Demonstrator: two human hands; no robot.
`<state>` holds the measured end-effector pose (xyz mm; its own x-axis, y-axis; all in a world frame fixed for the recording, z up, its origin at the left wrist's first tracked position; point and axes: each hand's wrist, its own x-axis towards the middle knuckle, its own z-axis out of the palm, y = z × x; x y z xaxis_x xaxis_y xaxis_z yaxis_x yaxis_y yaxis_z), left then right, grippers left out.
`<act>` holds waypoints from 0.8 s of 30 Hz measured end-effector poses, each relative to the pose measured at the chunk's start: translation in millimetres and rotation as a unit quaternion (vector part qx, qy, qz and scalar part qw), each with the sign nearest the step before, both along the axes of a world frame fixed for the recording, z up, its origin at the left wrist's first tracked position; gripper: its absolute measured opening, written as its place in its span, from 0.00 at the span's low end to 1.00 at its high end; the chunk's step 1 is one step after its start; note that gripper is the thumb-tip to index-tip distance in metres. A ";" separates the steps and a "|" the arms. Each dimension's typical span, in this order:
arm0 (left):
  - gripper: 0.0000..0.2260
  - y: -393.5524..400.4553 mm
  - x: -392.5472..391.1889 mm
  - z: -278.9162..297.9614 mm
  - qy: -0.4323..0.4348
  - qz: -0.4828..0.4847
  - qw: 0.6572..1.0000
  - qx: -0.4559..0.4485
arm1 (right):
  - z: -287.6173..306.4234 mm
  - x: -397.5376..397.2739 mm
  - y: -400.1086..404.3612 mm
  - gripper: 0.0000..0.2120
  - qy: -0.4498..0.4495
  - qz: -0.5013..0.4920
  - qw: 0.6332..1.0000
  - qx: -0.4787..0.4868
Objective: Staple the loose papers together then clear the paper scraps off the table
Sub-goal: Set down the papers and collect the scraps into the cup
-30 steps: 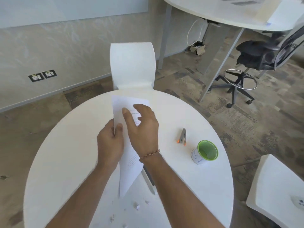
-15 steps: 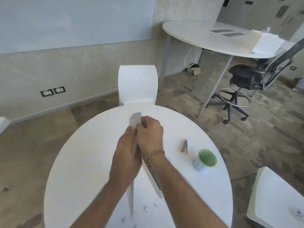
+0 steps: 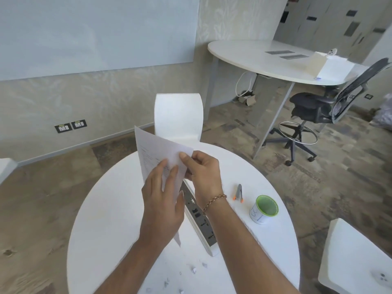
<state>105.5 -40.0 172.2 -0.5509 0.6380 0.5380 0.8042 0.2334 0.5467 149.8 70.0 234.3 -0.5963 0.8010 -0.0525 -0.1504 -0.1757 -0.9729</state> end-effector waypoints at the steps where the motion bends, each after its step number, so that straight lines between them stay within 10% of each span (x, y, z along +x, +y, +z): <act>1: 0.33 -0.9 0.3 1.2 0.002 0.003 1.000 -0.002 | 1.0 -1.3 -1.6 0.20 -0.001 -0.002 1.000 0.007; 12: 0.40 -19.5 -4.8 -27.4 -0.082 0.045 0.996 0.006 | 4.8 -7.4 4.8 0.18 0.040 0.002 0.999 -0.005; 24: 0.18 -44.7 -33.9 -68.3 -0.247 0.124 0.961 -0.027 | 8.5 -10.8 10.9 0.17 0.096 -0.006 0.993 -0.061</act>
